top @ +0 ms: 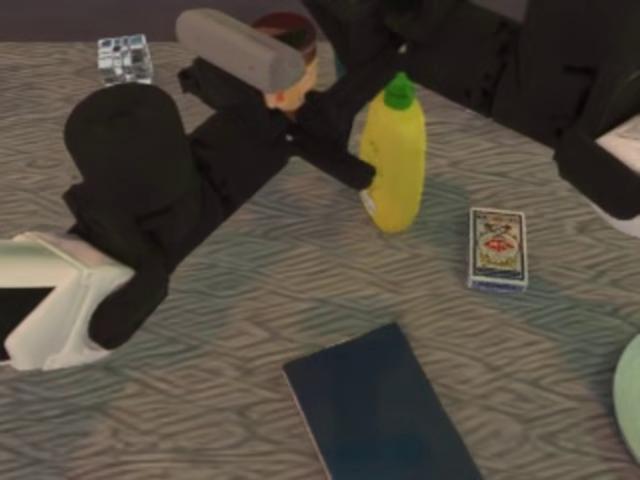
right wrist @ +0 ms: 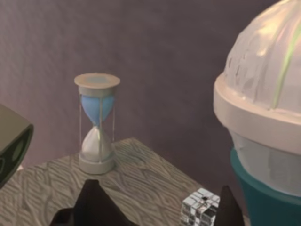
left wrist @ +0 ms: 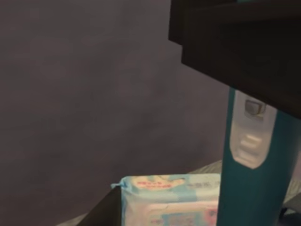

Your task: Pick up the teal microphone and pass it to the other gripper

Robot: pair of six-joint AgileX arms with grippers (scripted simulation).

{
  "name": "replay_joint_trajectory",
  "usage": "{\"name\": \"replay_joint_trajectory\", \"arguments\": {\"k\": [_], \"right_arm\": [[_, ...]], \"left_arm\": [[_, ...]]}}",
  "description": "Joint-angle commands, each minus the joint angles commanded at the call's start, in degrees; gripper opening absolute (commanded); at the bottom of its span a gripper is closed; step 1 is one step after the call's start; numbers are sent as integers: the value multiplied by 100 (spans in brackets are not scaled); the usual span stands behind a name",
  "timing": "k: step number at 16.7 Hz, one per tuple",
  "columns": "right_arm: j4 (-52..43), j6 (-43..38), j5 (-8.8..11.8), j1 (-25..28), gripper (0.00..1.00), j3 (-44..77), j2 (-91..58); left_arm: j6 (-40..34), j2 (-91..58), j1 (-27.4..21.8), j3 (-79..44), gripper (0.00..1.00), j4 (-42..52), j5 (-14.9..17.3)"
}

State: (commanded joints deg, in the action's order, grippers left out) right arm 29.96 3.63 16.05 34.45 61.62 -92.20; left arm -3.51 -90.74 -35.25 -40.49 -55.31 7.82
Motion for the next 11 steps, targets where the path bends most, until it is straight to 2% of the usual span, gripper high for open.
{"name": "replay_joint_trajectory", "arguments": {"k": [3,9,11], "right_arm": [[-13,-24,125,-117,0,-111,83],[10,2,695,-622,0,-527,542],[4,8,738,-671,0,-570,575]], "left_arm": [[1,238,59,235,100,23,38],[-20,1479,330,1411,100,75,192],[-22,1553,347,1484,100,70,207]]}}
